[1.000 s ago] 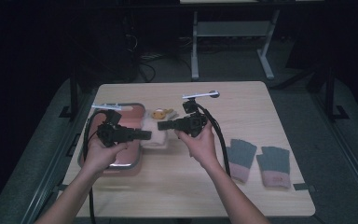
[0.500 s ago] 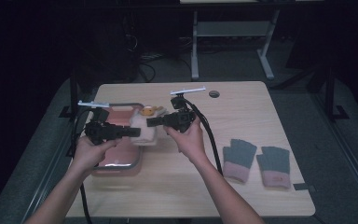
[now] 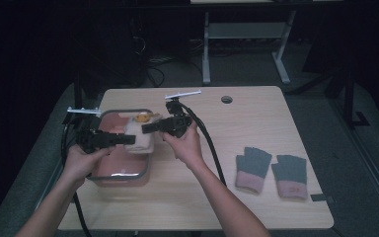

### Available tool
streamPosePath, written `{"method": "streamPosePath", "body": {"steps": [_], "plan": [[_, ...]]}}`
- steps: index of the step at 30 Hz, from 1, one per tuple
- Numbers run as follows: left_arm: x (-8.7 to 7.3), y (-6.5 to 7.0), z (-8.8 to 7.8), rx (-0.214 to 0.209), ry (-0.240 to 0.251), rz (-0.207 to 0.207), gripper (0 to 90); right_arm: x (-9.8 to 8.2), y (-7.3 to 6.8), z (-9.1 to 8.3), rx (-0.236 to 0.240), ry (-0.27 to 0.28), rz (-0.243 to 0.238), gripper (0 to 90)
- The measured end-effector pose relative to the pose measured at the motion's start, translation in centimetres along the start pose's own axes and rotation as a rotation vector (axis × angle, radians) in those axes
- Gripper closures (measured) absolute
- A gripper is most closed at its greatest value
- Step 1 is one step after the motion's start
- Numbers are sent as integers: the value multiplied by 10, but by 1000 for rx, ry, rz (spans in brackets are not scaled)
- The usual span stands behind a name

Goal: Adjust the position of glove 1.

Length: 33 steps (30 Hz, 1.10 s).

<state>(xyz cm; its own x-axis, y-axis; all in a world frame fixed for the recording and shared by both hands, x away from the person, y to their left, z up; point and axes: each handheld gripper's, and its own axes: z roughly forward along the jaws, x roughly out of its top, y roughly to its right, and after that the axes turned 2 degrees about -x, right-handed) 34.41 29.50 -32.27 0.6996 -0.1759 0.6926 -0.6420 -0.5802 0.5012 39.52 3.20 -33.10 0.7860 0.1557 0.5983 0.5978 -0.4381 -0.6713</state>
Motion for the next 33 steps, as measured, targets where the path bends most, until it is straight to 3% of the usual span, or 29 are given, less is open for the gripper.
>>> {"method": "streamPosePath", "body": {"steps": [13,33], "plan": [[-8,-13,-18,22,15,-24,724,6,-2,24,36,-18,3,807],[-20,-31,-27,42,8,-65,724,4,4,51,78,-32,17,807]]}}
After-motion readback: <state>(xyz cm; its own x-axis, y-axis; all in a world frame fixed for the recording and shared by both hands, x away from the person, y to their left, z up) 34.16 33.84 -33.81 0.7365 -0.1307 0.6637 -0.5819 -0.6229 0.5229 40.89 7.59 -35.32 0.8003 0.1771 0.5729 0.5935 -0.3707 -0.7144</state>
